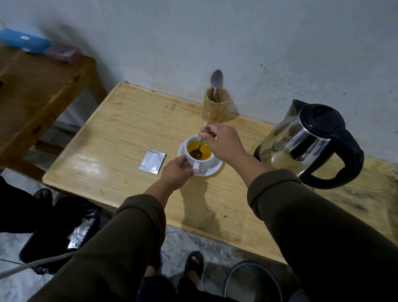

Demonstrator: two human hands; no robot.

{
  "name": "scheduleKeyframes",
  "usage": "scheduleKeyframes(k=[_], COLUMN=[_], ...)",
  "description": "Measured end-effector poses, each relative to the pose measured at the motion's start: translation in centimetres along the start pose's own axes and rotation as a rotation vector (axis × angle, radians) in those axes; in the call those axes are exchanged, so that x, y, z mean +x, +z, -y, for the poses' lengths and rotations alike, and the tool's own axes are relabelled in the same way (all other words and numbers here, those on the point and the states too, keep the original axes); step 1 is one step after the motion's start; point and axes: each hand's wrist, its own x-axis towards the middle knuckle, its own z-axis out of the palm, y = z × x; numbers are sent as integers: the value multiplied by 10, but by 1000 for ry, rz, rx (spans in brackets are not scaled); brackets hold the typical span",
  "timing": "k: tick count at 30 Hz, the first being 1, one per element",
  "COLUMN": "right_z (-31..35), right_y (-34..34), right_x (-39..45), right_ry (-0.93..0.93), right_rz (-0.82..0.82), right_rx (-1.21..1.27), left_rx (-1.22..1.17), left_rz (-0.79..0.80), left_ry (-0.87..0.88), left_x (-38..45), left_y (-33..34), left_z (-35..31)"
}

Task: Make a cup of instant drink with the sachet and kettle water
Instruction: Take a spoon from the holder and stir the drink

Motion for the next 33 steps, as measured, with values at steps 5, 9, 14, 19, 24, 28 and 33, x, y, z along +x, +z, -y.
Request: scheduleKeyframes(k=[5,9,14,19,24,28,33], right_z=[-4,-5,0,2,-1,-2,1], right_y=[-3,-3,0,-3,-7,-5,0], right_x=[3,3,1,0,2,3,3], right_ry=[13,16,-22,-10,18,12,-2], right_rz=[-10,-33,-4,24,-14,-52,-19], right_rx=[-105,-100,-25,-25,-144,-125,-17], left_rx=[-5,-7,-8,2,12,6,4], left_rz=[3,4,8,10,12,2,6], left_ry=[-7,-1,-10,-5,-2,0,-4], left_x=[0,0,1,-1,0,0,0], left_y=[0,0,-1,0,-1,-1,-2], left_z=[-1,0,-1,-3,-2,-2,-2])
